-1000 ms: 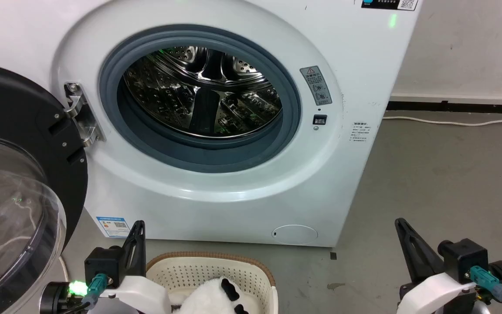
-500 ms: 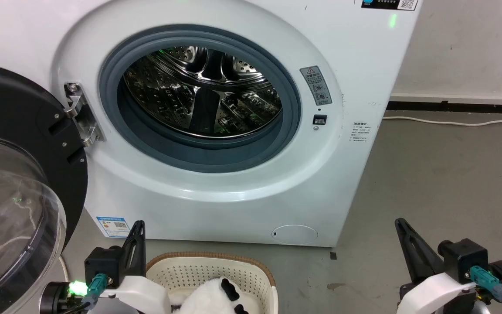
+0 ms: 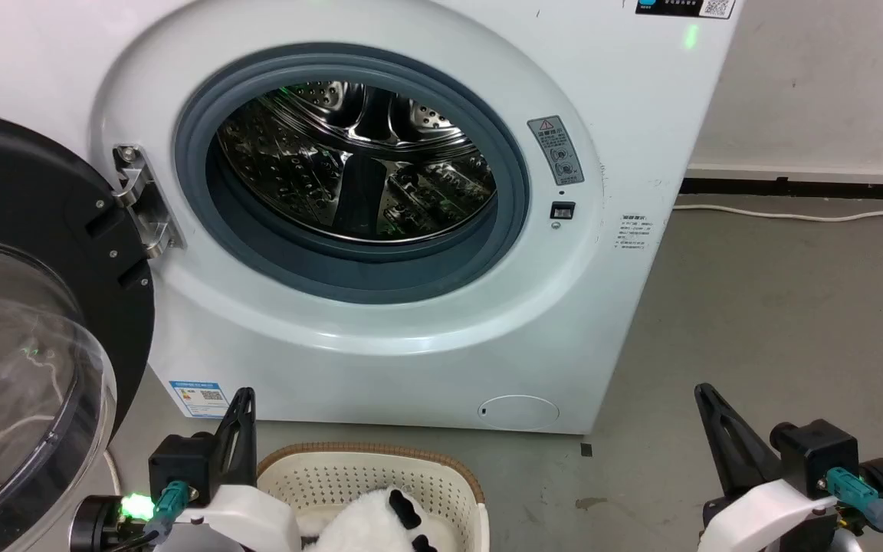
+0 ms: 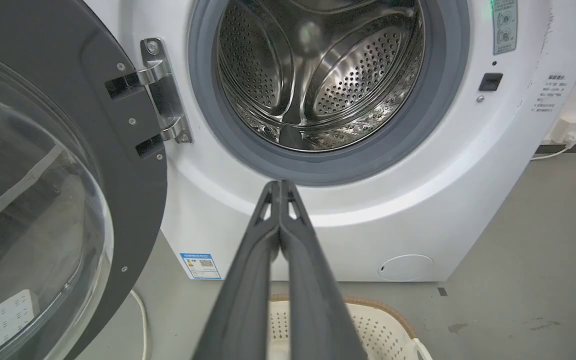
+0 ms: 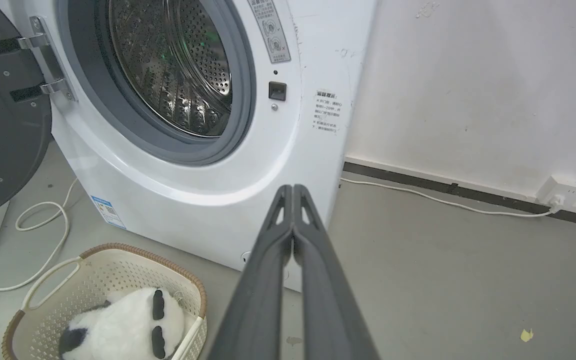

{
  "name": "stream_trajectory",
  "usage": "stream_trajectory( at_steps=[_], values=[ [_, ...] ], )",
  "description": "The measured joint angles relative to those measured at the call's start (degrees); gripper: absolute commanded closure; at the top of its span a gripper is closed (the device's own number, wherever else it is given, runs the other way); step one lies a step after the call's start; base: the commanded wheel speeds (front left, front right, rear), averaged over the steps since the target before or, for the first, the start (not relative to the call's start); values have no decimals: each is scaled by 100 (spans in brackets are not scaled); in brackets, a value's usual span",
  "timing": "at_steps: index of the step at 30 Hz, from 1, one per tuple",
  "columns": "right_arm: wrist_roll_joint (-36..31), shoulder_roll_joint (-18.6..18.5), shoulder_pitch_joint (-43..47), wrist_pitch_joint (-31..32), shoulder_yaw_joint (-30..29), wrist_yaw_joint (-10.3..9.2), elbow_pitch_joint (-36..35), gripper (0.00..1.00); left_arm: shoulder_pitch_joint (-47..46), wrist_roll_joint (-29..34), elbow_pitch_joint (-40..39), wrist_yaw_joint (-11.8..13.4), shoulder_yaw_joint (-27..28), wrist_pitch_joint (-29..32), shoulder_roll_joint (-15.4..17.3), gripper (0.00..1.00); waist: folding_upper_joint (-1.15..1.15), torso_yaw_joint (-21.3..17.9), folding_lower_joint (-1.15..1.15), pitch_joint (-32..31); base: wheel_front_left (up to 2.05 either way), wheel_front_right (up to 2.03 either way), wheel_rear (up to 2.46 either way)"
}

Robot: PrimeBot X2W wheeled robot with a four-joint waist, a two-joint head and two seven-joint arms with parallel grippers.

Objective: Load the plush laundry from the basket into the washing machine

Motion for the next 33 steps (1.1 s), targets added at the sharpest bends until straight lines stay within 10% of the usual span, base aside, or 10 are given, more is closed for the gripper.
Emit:
stream_trajectory(
  at_steps=[8,9,33],
  values=[
    [0,0,0,0,-3,0,0,100,0,0,0,0,-1,1,0,100,0,0,0,0,0,0,0],
    [4,0,2,0,3,0,1,0,2,-1,1,-1,1,0,0,0,0,0,0,0,0,0,0],
    [127,0,-1,-227,16,0,0,0,-124,-163,560,-57,-302,-224,5,0,0,-140,0,380,0,0,0]
  ],
)
